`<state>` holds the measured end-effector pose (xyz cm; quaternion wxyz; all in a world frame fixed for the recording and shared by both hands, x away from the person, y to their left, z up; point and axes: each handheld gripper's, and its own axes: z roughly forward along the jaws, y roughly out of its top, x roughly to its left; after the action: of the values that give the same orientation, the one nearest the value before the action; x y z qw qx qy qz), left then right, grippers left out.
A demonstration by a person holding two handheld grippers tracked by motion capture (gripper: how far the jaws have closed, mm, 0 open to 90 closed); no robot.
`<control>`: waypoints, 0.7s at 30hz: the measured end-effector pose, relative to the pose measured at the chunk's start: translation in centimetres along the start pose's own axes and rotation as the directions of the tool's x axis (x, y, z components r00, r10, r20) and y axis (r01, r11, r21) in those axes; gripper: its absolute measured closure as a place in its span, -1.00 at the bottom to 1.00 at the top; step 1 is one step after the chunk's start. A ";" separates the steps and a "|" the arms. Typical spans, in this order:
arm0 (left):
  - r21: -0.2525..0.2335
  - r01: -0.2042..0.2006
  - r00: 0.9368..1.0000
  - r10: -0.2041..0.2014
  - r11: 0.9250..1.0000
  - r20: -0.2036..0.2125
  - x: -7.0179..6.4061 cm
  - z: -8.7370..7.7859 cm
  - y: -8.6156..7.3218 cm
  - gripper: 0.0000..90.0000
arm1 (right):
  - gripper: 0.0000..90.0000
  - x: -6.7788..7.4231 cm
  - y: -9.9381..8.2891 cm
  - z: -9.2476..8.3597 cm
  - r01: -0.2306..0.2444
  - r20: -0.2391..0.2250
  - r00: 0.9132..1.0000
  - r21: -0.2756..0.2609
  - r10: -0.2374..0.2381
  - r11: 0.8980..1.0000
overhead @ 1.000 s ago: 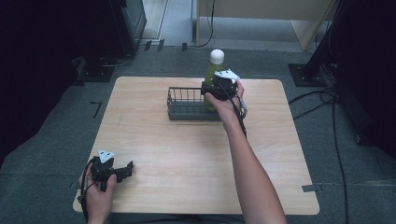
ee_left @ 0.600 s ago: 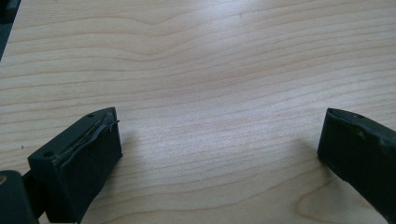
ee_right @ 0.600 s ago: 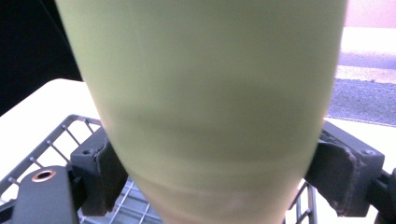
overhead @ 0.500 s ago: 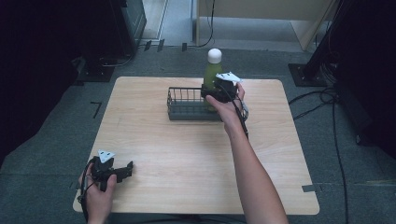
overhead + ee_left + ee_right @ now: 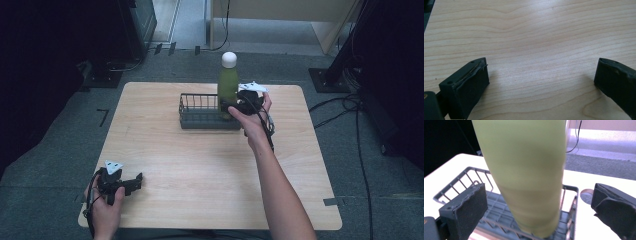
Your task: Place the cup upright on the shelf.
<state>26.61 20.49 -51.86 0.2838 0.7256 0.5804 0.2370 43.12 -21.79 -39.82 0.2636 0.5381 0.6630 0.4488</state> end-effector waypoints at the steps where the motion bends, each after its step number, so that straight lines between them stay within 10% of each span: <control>1: 0.000 0.000 1.000 0.000 1.000 0.000 0.0 0.0 0.0 -1.00 | -1.00 -0.2 -0.1 -0.2 0.007 0.002 1.000 0.003 -0.007 1.000; 21: 0.000 0.000 1.000 0.000 1.000 0.000 0.0 0.0 0.0 -1.00 | -1.00 -3.9 -4.6 -5.1 0.016 0.021 1.000 0.000 -0.016 1.000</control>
<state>26.61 20.49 -51.86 0.2839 0.7256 0.5803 0.2370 37.77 -27.12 -42.05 0.2743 0.5374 0.6644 0.4412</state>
